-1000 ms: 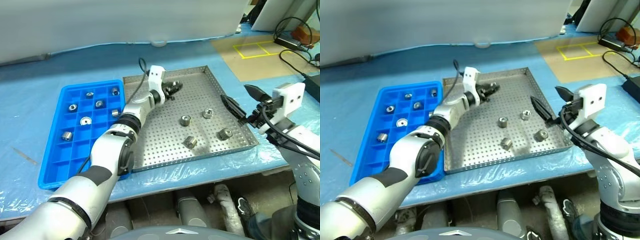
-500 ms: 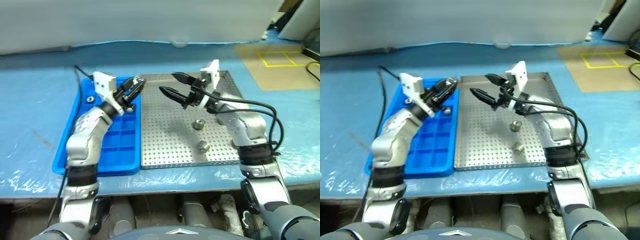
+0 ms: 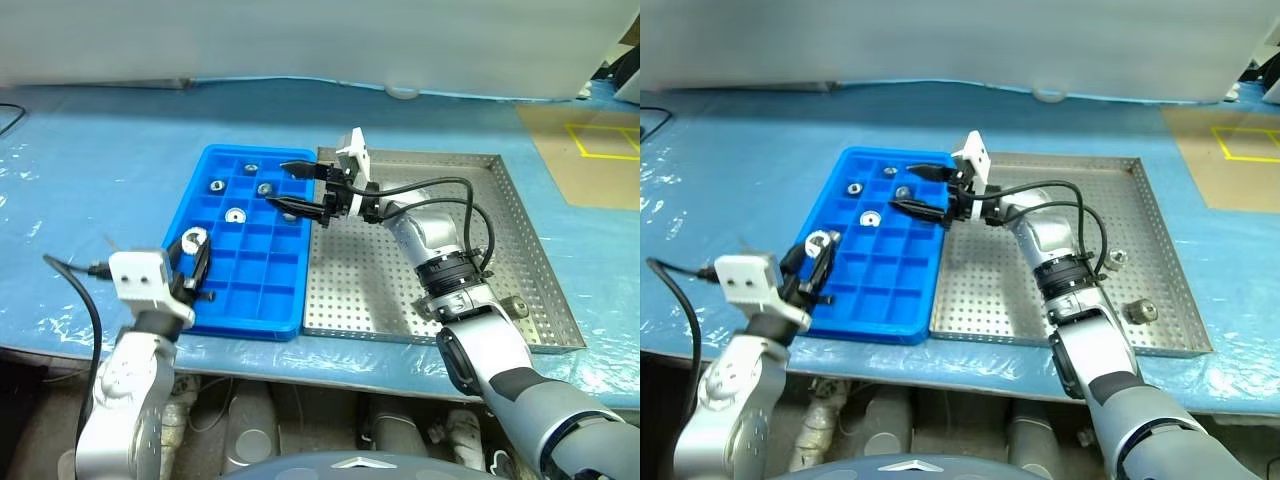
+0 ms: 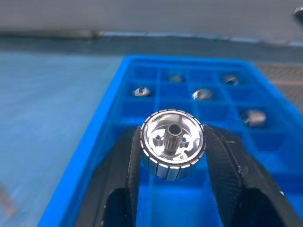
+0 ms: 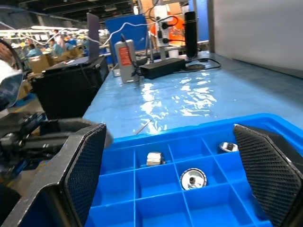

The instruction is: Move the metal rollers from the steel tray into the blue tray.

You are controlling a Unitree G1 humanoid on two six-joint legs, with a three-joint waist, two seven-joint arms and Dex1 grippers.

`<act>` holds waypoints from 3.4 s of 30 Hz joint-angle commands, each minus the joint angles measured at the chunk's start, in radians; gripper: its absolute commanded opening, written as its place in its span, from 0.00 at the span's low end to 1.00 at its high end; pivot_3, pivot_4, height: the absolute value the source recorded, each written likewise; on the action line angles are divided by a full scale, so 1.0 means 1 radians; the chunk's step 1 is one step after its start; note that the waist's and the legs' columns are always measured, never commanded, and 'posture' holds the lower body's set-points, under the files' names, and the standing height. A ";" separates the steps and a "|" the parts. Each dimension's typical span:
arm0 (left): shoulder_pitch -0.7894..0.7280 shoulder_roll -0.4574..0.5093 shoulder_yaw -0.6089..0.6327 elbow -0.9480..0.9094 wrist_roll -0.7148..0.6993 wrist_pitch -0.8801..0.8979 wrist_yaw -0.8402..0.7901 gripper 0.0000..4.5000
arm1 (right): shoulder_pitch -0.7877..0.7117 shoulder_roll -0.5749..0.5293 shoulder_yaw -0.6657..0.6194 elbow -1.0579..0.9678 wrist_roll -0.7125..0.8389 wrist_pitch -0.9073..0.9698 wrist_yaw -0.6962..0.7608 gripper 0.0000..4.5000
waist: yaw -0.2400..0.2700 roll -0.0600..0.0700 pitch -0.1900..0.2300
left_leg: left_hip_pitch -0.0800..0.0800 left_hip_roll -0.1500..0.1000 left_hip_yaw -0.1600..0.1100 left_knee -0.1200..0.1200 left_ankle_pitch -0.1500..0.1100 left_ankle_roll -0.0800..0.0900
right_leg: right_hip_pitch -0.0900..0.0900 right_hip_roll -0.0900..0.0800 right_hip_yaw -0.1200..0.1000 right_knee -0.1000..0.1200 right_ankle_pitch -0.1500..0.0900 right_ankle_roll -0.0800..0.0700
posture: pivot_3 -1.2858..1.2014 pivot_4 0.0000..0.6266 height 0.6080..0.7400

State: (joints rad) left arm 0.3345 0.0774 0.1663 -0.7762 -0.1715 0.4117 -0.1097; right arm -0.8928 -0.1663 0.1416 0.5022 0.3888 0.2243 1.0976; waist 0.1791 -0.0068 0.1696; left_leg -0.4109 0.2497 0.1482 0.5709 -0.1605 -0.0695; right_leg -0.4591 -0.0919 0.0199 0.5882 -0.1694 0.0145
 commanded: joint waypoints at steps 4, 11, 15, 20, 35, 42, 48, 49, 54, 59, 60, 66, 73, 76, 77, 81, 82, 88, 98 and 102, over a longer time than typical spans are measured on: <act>0.092 -0.037 0.004 -0.013 0.065 -0.113 0.064 0.36 | -0.025 0.022 -0.018 0.004 -0.011 -0.030 0.027 1.00 | 0.027 0.000 0.000 | 0.000 0.001 0.000 0.000 0.000 0.000 | 0.000 0.000 0.000 0.000 0.000 0.001 | 0.71 0.24 1.00; 0.157 -0.053 0.026 0.157 0.046 -0.213 0.044 0.44 | -0.009 0.015 -0.031 -0.011 -0.018 -0.030 0.017 1.00 | 0.035 0.001 -0.001 | 0.000 0.001 0.000 0.000 0.000 0.000 | 0.000 0.001 0.000 0.000 0.000 0.001 | 0.69 0.24 1.00; 0.139 -0.045 0.019 0.234 0.024 -0.273 0.012 0.73 | 0.004 -0.001 -0.040 -0.036 -0.020 -0.022 0.007 1.00 | 0.031 0.004 -0.002 | 0.001 0.001 0.000 -0.001 0.000 -0.001 | 0.000 0.001 0.001 0.000 -0.001 0.001 | 0.68 0.24 1.00; -0.020 0.028 0.005 0.254 -0.151 -0.286 -0.154 0.87 | 0.042 -0.048 -0.062 -0.111 -0.016 0.011 -0.028 1.00 | 0.031 0.005 -0.003 | 0.004 0.000 0.001 -0.003 0.001 -0.002 | 0.001 0.001 0.002 0.001 -0.002 0.004 | 0.64 0.24 1.00; -0.879 0.229 -0.260 0.711 -0.333 0.030 -0.609 0.87 | 0.415 -0.308 -0.311 -0.692 0.070 0.294 -0.305 1.00 | -0.087 0.005 -0.003 | 0.009 -0.005 0.003 0.002 0.010 -0.010 | -0.002 0.001 0.011 0.018 -0.001 0.001 | 0.43 0.24 1.00; -1.153 0.108 -0.390 1.076 -0.205 -0.012 -0.711 0.87 | 0.623 -0.376 -0.485 -0.955 0.131 0.410 -0.463 1.00 | -0.173 0.005 -0.003 | 0.011 -0.006 0.004 0.002 0.010 -0.009 | -0.001 0.001 0.013 0.018 -0.002 0.002 | 0.34 0.24 1.00; -1.266 0.000 -0.438 1.420 -0.073 -0.136 -0.745 0.87 | 0.779 -0.391 -0.602 -1.141 0.186 0.486 -0.569 1.00 | -0.223 0.006 -0.004 | 0.011 -0.007 0.005 0.006 0.006 -0.003 | 0.000 0.002 0.016 0.016 -0.005 0.011 | 0.28 0.24 1.00; -1.279 -0.015 -0.444 1.469 -0.049 -0.161 -0.741 0.87 | 0.802 -0.391 -0.613 -1.165 0.191 0.494 -0.586 1.00 | -0.230 0.006 -0.004 | 0.010 -0.007 0.005 0.007 0.006 -0.002 | 0.000 0.002 0.016 0.015 -0.005 0.011 | 0.28 0.24 1.00; -1.322 -0.091 -0.432 1.646 0.028 -0.256 -0.706 0.87 | 0.865 -0.373 -0.627 -1.244 0.230 0.512 -0.653 1.00 | -0.264 0.006 -0.004 | 0.007 -0.008 0.005 0.009 0.004 0.000 | 0.001 0.001 0.017 0.008 -0.003 0.014 | 0.26 0.24 1.00; -1.345 -0.141 -0.422 1.808 0.095 -0.350 -0.657 0.87 | 0.881 -0.370 -0.606 -1.253 0.235 0.503 -0.693 1.00 | -0.283 0.006 -0.004 | 0.004 -0.010 0.005 0.009 0.001 0.006 | 0.005 -0.001 0.016 -0.004 -0.002 0.017 | 0.25 0.24 1.00; -1.348 -0.142 -0.425 1.833 0.113 -0.367 -0.647 0.87 | 0.881 -0.371 -0.603 -1.255 0.238 0.503 -0.697 1.00 | -0.291 0.006 -0.004 | 0.004 -0.010 0.005 0.009 0.001 0.007 | 0.005 -0.001 0.016 -0.005 -0.001 0.017 | 0.25 0.24 1.00; -1.361 -0.140 -0.402 1.905 0.155 -0.409 -0.628 0.66 | 0.885 -0.375 -0.597 -1.254 0.247 0.492 -0.713 1.00 | -0.307 0.006 -0.004 | 0.003 -0.010 0.005 0.007 -0.001 0.009 | 0.006 -0.001 0.015 -0.006 0.002 0.012 | 0.25 0.24 1.00; -1.377 -0.143 -0.265 1.841 0.058 -0.362 -0.652 0.39 | 0.845 -0.374 -0.545 -1.221 0.255 0.474 -0.703 1.00 | -0.307 0.006 -0.004 | 0.003 -0.010 0.005 0.008 -0.001 0.009 | 0.006 -0.002 0.015 -0.007 0.000 0.015 | 0.28 0.24 1.00; -1.361 -0.128 -0.223 1.736 0.020 -0.330 -0.666 0.39 | 0.807 -0.376 -0.499 -1.185 0.266 0.470 -0.674 1.00 | -0.305 0.006 -0.004 | 0.003 -0.010 0.005 0.008 -0.001 0.009 | 0.006 -0.002 0.015 -0.007 0.001 0.013 | 0.32 0.24 1.00; -1.336 -0.112 -0.216 1.647 0.006 -0.294 -0.671 0.39 | 0.778 -0.380 -0.461 -1.155 0.279 0.477 -0.639 1.00 | -0.302 0.006 -0.004 | 0.003 -0.010 0.005 0.008 -0.001 0.009 | 0.006 -0.002 0.015 -0.007 0.002 0.011 | 0.33 0.24 1.00; -1.223 -0.060 -0.206 1.315 -0.043 -0.131 -0.647 0.39 | 0.681 -0.399 -0.338 -1.049 0.288 0.482 -0.512 1.00 | -0.289 0.006 -0.004 | 0.004 -0.009 0.005 0.006 0.000 0.008 | 0.005 -0.002 0.013 -0.005 0.004 0.008 | 0.39 0.24 1.00; -1.194 -0.047 -0.203 1.241 -0.052 -0.093 -0.631 0.39 | 0.655 -0.398 -0.314 -1.016 0.280 0.472 -0.489 1.00 | -0.275 0.006 -0.004 | 0.005 -0.008 0.005 0.005 0.000 0.008 | 0.005 -0.002 0.012 -0.005 0.004 0.007 | 0.41 0.24 1.00; -0.958 0.071 -0.143 0.762 -0.101 0.118 -0.517 0.39 | 0.435 -0.373 -0.136 -0.745 0.202 0.384 -0.285 1.00 | -0.195 0.006 -0.004 | 0.005 -0.007 0.005 0.004 0.001 0.007 | 0.005 -0.002 0.011 -0.003 0.004 0.007 | 0.52 0.24 1.00; -0.616 0.170 -0.013 0.356 -0.095 0.260 -0.284 0.39 | 0.162 -0.260 0.066 -0.367 0.071 0.210 0.017 1.00 | -0.057 0.005 -0.003 | 0.003 -0.005 0.003 0.001 0.003 0.004 | 0.004 -0.003 0.004 0.000 0.002 0.002 | 0.63 0.24 1.00; -0.525 0.165 -0.010 0.263 -0.103 0.287 -0.228 0.39 | 0.118 -0.229 0.074 -0.287 0.042 0.166 0.072 1.00 | -0.028 0.005 -0.003 | 0.002 -0.006 0.002 0.002 0.003 0.004 | 0.003 -0.004 0.003 0.001 0.002 0.002 | 0.65 0.24 1.00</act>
State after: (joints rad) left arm -0.1947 0.2350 0.1530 -0.4391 -0.2655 0.6981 -0.3550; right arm -0.7564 -0.3982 0.2206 0.2088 0.4343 0.4201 1.1428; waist 0.1508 -0.0019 0.1666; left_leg -0.4091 0.2443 0.1497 0.5724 -0.1577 -0.0662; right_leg -0.4558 -0.0959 0.0229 0.5888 -0.1678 0.0170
